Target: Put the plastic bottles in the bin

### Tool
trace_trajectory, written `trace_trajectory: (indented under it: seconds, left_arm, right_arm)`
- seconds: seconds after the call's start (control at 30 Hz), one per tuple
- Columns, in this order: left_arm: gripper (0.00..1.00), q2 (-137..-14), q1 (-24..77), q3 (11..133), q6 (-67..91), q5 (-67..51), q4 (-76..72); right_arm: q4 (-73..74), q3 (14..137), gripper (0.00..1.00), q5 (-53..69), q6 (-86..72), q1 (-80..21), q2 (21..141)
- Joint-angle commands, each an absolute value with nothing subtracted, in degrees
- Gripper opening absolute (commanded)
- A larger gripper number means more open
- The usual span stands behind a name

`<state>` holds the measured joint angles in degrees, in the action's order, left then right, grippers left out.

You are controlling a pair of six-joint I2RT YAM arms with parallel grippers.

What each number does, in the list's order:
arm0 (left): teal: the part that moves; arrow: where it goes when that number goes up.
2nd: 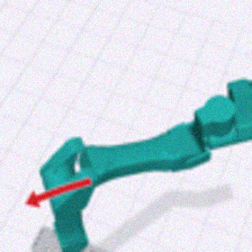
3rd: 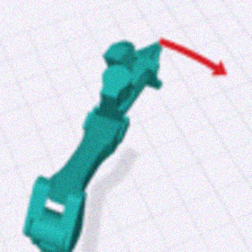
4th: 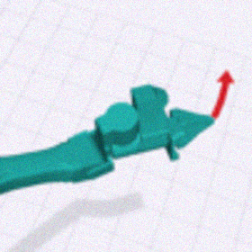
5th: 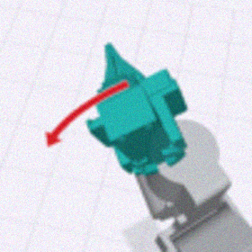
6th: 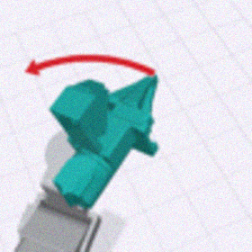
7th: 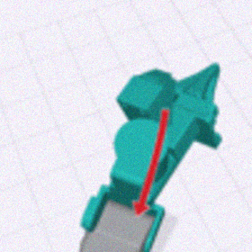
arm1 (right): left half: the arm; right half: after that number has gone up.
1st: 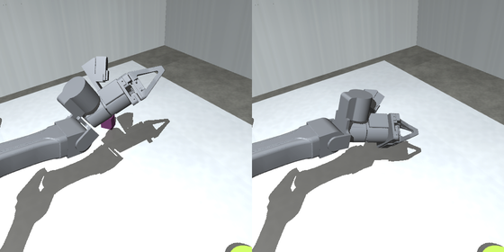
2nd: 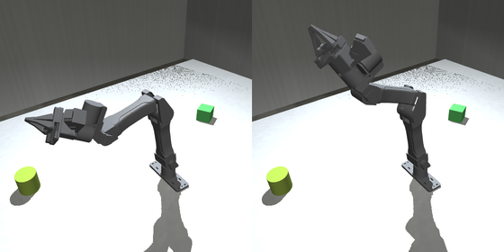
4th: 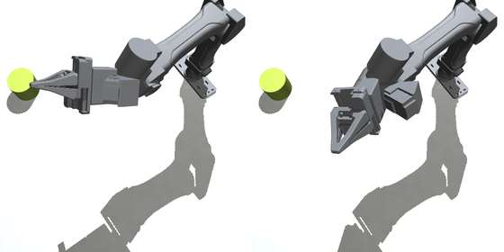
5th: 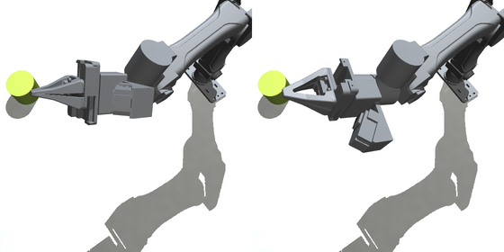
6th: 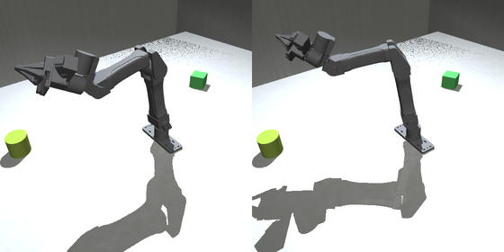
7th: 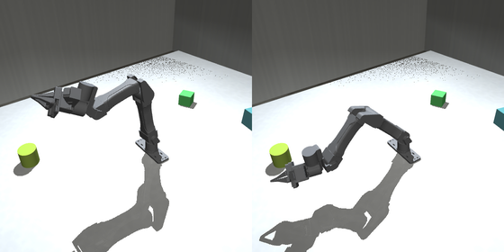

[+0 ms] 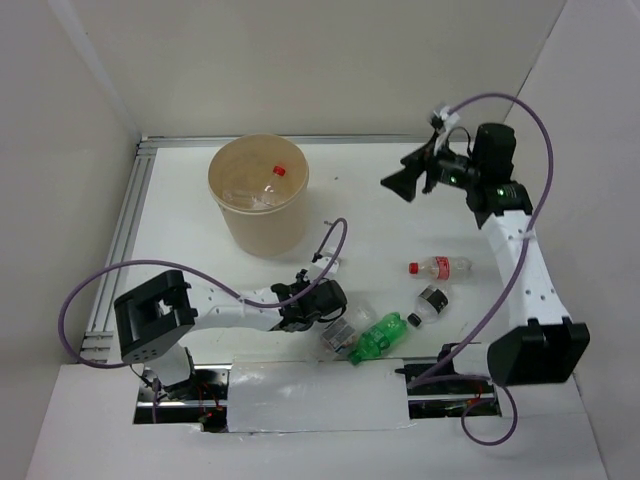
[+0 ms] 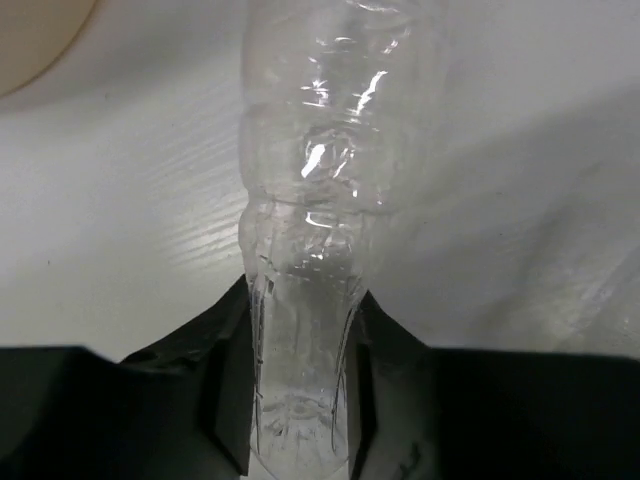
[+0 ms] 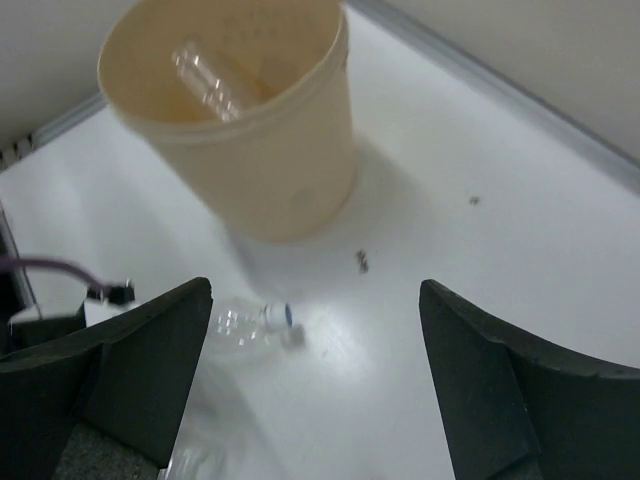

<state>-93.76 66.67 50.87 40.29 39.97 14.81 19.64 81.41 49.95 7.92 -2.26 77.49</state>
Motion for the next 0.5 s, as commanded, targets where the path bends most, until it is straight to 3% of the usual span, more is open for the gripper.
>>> trace_trajectory:
  seconds: [0.0, 0.07, 0.2, 0.23, 0.33, 0.43, 0.47]
  left_arm:
    - [0.27, -93.1, 67.5, 52.9, 36.6, 37.7, 12.3]
    - [0.12, -91.1, 69.3, 54.0, 35.9, 38.2, 12.8]
    - [0.11, -82.7, 72.2, 58.8, 31.9, 41.6, 14.5]
    - [0.11, -79.1, 72.2, 61.4, 29.5, 42.3, 14.5]
    - [0.12, -74.8, 72.2, 67.3, 21.2, 46.0, 8.5]
    - [0.12, -71.6, 68.8, 71.4, 15.1, 48.3, 0.4]
    - [0.12, -70.8, 67.7, 72.1, 13.8, 48.9, -2.2]
  right_arm:
    - [26.4, 70.9, 0.91, 55.1, 14.8, 1.6, 70.2]
    - [29.6, 67.2, 0.87, 55.1, 17.3, 4.1, 66.2]
    - [37.2, 61.0, 0.77, 53.3, 27.1, 9.7, 63.5]
    - [38.7, 58.6, 0.60, 53.8, 29.1, 12.3, 62.6]
    - [41.4, 53.9, 0.34, 55.7, 32.8, 16.5, 60.0]
    - [40.3, 50.8, 0.34, 55.7, 32.8, 17.7, 58.4]
    - [40.3, 50.8, 0.38, 55.7, 32.8, 17.8, 57.7]
